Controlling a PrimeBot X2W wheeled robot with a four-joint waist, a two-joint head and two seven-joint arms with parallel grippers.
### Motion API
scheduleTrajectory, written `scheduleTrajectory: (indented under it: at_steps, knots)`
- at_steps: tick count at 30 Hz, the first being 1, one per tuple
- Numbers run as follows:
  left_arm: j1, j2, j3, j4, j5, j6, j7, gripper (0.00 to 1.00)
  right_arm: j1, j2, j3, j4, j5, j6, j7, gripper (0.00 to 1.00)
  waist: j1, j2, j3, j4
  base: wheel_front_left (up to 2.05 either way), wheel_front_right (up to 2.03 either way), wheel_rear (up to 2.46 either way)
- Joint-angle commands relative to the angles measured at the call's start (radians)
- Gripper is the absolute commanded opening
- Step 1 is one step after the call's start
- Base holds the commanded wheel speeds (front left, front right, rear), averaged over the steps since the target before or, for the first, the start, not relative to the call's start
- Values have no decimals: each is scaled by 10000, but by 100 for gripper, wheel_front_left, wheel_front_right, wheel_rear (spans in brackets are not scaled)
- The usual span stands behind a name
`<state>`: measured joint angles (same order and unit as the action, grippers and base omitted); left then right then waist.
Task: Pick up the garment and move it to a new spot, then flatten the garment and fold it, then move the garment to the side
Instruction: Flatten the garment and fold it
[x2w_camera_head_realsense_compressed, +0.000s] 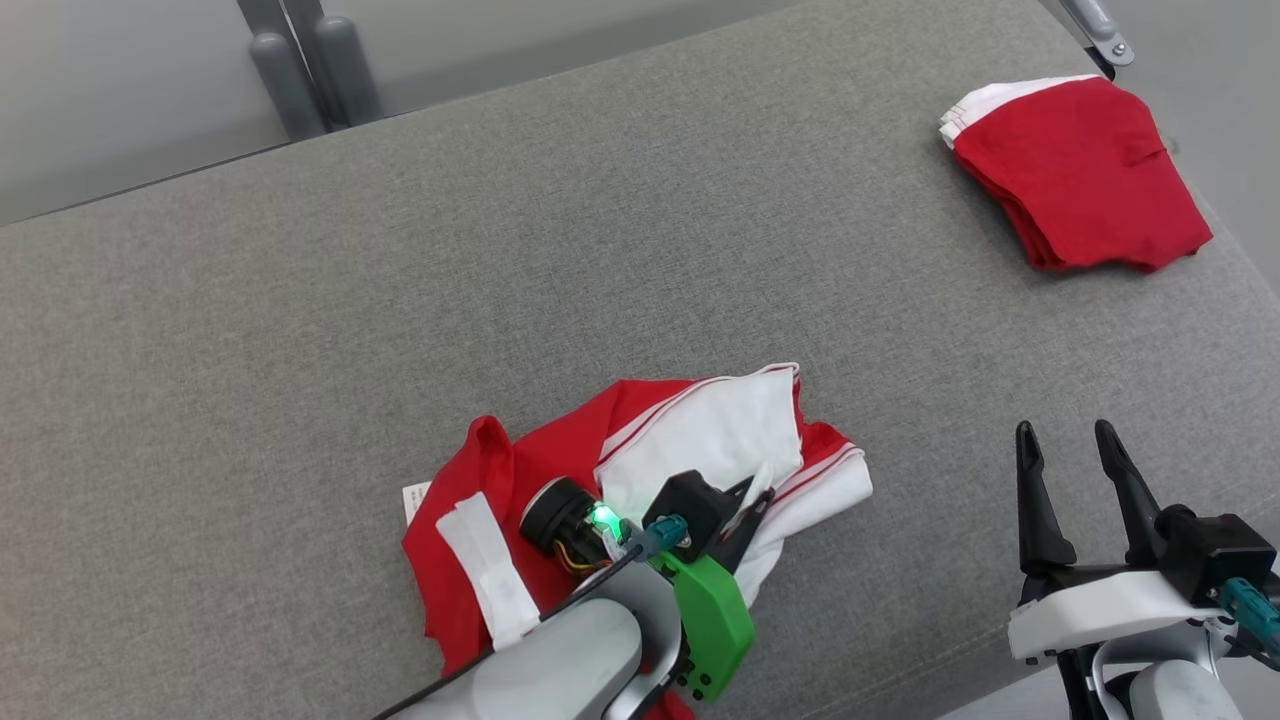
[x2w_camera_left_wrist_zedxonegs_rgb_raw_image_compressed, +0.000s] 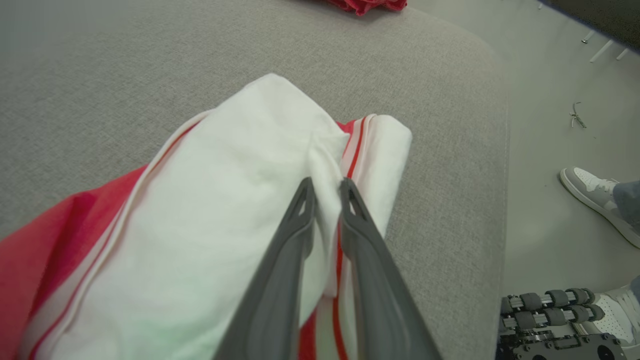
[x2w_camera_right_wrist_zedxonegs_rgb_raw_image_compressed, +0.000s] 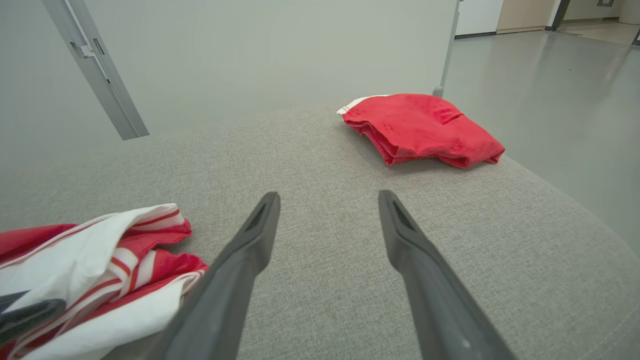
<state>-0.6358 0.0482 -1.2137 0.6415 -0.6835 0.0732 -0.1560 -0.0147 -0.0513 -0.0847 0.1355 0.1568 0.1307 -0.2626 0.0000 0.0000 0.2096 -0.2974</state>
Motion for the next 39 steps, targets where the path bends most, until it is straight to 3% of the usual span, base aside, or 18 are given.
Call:
scheduleTrajectory:
  at_steps: [1,10,16,20,21,22,23,33,35,39]
  knots:
    - [-171,46,36,-37,-133,67,-51,0,-64,0,-3,7,-40,0,-30,100,0,0,-13,4,0,0,0]
    - [-327,35,609,-1772,-1132,2,142,0,103,-31,-56,28,-114,0,-30,100,0,0,-232,45,0,0,0]
    - [58,43,131,-3684,-1837,-197,913,0,95,-99,45,56,-89,0,-30,100,0,0,-307,-3,0,0,0]
    - [448,52,-266,-4106,-2384,-279,1194,2,-14,-86,166,101,-44,0,-30,100,0,0,-241,-116,0,0,0]
    - [559,49,-321,-4087,-2471,-296,1103,21,-33,-83,197,121,-28,0,-30,100,0,0,-225,-154,0,0,0]
    - [785,41,-382,-4086,-2800,-409,994,67,-48,-80,218,143,-12,0,-30,100,0,0,-211,-199,0,0,0]
    - [1018,43,-399,-4089,-3167,-479,850,100,-49,-77,231,161,-10,0,-30,100,0,0,-204,-234,0,0,0]
    - [828,46,-62,-4123,-5236,-758,-311,100,74,-37,131,266,69,0,-30,100,0,0,-197,-352,0,0,0]
    - [569,153,210,-3964,-5029,-541,-497,100,126,-28,55,251,65,0,-30,100,0,0,-263,-254,0,0,0]
    - [93,957,433,-3589,-4474,266,-349,100,204,-19,-25,187,26,0,-30,100,0,0,-366,42,0,0,0]
